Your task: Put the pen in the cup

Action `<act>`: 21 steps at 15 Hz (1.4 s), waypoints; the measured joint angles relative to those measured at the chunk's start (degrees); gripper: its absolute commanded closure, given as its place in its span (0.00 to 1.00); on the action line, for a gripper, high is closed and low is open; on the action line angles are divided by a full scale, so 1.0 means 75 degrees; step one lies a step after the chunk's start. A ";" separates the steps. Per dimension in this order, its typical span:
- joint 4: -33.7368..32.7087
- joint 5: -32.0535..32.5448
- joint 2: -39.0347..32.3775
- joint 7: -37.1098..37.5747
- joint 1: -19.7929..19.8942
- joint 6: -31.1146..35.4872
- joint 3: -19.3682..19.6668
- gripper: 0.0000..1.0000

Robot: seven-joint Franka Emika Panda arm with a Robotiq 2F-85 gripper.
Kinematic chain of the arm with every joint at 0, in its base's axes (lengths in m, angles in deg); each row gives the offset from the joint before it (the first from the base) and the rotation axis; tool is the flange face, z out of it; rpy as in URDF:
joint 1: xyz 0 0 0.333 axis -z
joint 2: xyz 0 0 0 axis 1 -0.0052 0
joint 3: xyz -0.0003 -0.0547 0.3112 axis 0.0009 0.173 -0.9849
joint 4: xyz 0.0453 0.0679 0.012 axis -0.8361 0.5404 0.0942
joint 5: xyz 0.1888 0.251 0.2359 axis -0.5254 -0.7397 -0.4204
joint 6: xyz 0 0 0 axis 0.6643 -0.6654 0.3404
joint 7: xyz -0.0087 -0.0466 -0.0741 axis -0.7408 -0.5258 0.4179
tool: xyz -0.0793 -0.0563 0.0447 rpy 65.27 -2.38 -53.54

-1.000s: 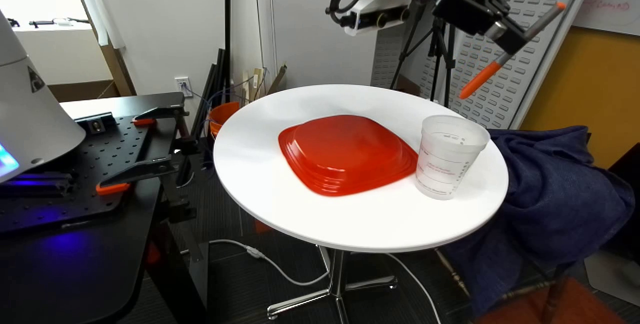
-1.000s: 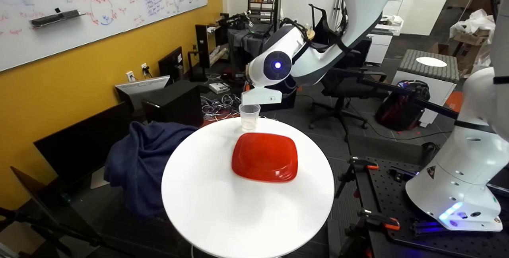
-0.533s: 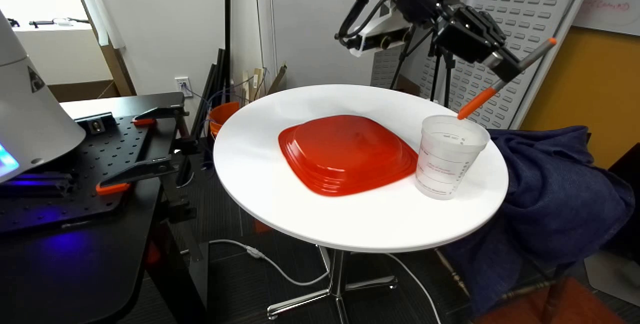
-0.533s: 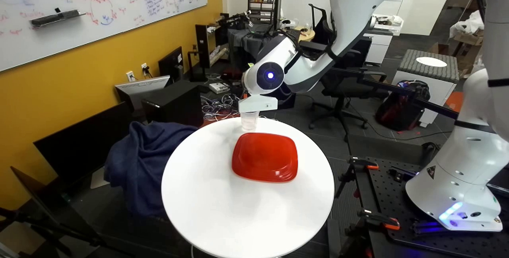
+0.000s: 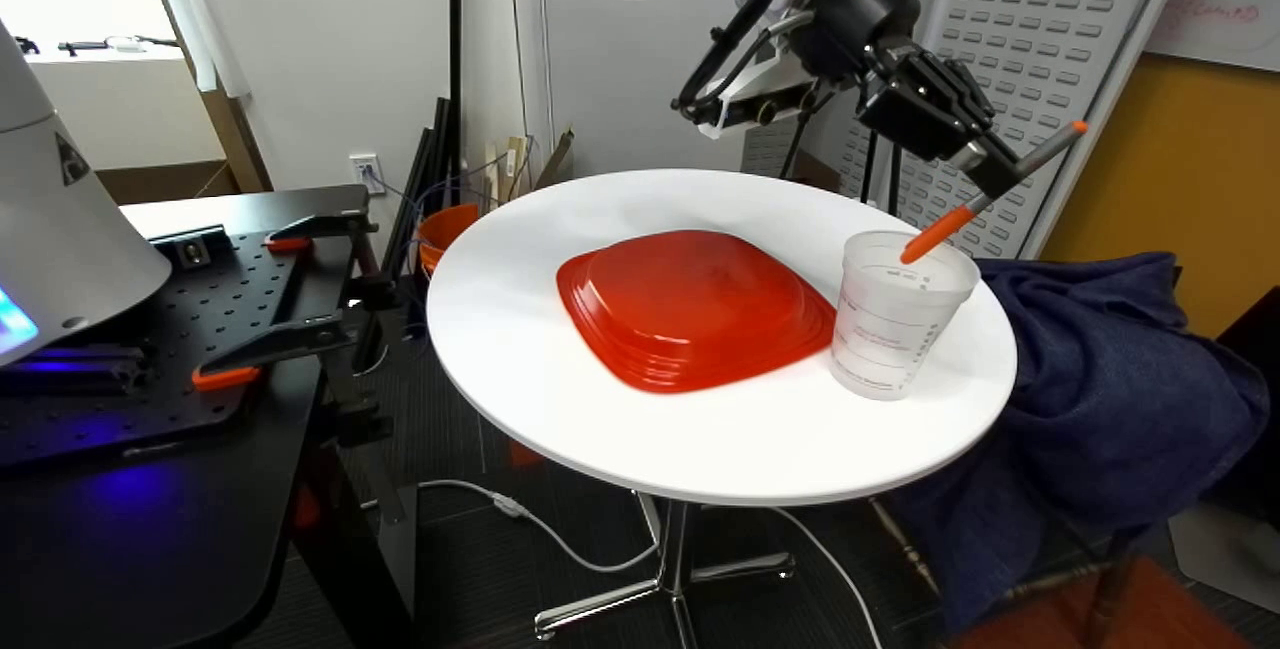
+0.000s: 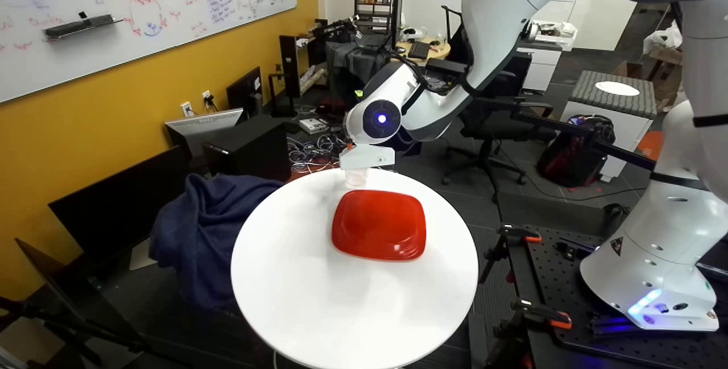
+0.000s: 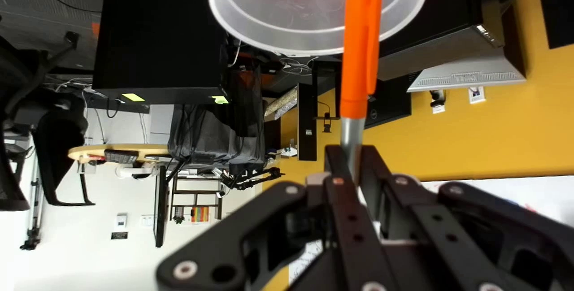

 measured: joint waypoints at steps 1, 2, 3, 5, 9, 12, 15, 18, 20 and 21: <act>-0.0002 -0.0001 -0.0019 0.0000 0.0000 0.0000 -0.0019 0.51; -0.0002 -0.0002 -0.0029 0.0000 0.0000 0.0000 -0.0035 0.43; -0.0003 -0.0002 -0.0031 0.0000 0.0000 0.0000 -0.0048 0.36; -0.0003 -0.0004 -0.0032 0.0000 0.0000 0.0000 -0.0063 0.21; -0.0005 -0.0005 -0.0032 0.0000 0.0000 0.0000 -0.0074 0.00; -0.0007 -0.0005 -0.0029 0.0004 -0.0001 0.0000 -0.0088 0.00; -0.0007 -0.0003 0.0003 0.0055 -0.0009 0.0000 -0.0106 0.00; -0.0004 0.0011 0.0069 0.0174 -0.0045 -0.0002 -0.0116 0.00; 0.0003 0.0050 0.0139 0.0284 -0.0081 -0.0002 -0.0133 0.00; 0.0008 0.0073 0.0180 0.0314 -0.0095 -0.0002 -0.0156 0.00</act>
